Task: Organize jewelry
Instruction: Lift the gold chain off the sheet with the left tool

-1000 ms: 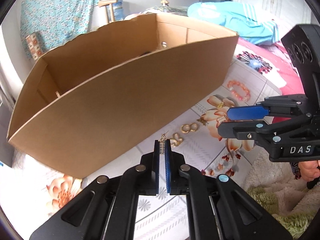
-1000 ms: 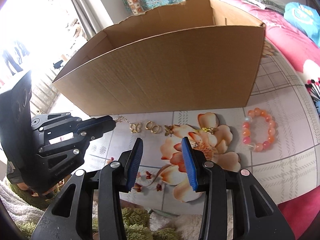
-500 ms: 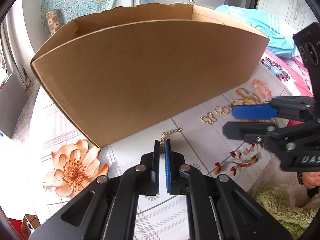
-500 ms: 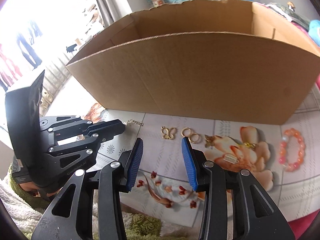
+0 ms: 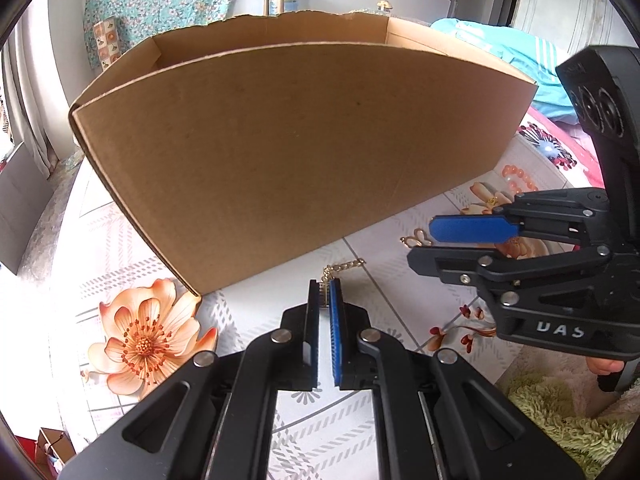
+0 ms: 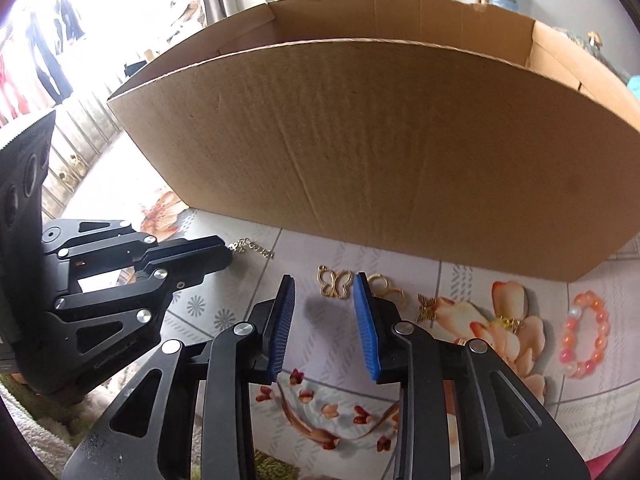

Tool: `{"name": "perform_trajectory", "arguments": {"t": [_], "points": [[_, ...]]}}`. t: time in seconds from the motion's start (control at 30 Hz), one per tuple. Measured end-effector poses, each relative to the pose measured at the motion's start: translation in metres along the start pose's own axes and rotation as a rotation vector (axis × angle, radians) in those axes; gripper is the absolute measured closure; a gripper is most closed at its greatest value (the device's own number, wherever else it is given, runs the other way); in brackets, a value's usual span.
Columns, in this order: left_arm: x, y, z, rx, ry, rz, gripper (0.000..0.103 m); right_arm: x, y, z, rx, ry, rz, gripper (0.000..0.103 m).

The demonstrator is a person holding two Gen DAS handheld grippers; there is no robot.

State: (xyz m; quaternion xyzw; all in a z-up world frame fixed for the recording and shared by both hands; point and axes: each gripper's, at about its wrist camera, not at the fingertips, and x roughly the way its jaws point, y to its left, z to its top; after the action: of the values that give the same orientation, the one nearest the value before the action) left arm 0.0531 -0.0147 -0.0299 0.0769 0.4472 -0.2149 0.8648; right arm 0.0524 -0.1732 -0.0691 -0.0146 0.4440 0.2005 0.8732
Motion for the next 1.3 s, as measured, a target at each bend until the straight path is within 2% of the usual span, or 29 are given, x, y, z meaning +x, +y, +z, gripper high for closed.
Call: {"name": "perform_trajectory", "arguments": {"t": [0.27,0.33,0.43,0.87,1.3], "points": [[-0.001,0.002,0.0,-0.002,-0.003,-0.006,0.099,0.009,0.013,0.007,-0.06,-0.013,-0.085,0.081],[0.0,0.002,0.0,-0.003,-0.003,-0.007,0.099,0.011,0.016,0.007,-0.071,-0.015,-0.099,0.087],[-0.001,0.001,0.0,-0.002,-0.004,-0.007,0.099,0.029,0.036,0.008,-0.064,-0.016,-0.098,0.089],[-0.001,0.001,0.0,-0.004,-0.005,-0.008,0.099,0.035,0.04,0.008,-0.028,-0.02,-0.058,0.09],[-0.019,0.003,0.007,-0.018,-0.048,-0.035,0.102,-0.005,0.022,0.003,0.002,-0.074,-0.045,0.09]]}}
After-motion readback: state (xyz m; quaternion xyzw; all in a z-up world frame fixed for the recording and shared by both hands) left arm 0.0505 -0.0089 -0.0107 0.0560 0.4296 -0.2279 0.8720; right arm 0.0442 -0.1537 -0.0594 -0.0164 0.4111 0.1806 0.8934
